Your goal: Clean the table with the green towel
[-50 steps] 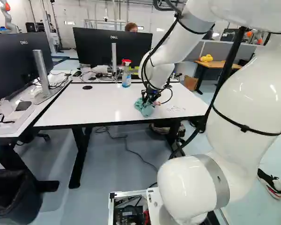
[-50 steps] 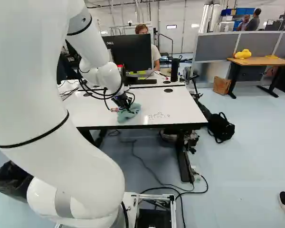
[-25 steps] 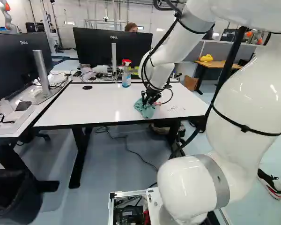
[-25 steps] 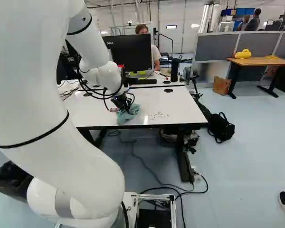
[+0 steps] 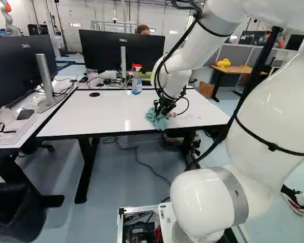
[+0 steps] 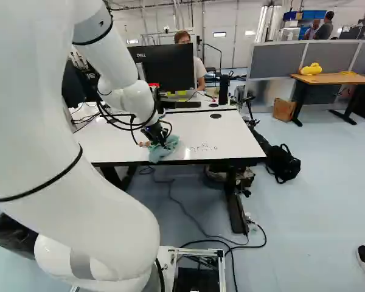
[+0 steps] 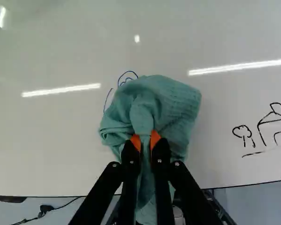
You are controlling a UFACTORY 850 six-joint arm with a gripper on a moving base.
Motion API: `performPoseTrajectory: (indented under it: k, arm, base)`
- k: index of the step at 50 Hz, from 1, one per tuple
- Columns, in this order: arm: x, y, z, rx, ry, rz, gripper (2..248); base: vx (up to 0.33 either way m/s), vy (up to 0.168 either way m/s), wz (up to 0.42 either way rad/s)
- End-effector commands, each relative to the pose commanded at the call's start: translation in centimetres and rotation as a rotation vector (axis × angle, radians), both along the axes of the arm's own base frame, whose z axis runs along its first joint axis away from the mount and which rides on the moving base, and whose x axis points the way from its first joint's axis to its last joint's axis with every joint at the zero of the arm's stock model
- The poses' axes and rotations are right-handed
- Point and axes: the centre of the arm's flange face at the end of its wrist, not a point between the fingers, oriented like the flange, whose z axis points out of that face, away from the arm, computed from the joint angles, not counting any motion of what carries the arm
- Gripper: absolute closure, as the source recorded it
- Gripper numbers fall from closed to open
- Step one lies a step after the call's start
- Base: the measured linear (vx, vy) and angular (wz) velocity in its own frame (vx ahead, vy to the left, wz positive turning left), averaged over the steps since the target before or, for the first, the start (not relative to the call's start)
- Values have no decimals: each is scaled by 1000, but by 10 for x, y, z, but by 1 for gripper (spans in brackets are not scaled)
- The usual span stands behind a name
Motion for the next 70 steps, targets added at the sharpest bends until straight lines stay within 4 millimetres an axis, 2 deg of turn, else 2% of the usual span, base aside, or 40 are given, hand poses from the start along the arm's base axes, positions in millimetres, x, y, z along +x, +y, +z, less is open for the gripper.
performPoseTrajectory:
  k: [14,34,55,70]
  arm:
    - [-1,-23,0,0,0,-55,208]
    - [29,-47,1,0,-2,-110,208]
    - [71,-48,1,0,-11,-105,208]
    - [98,-35,1,0,-20,-78,208]
  base:
    - [0,0,0]
    - [0,0,0]
    - [0,0,0]
    - [0,0,0]
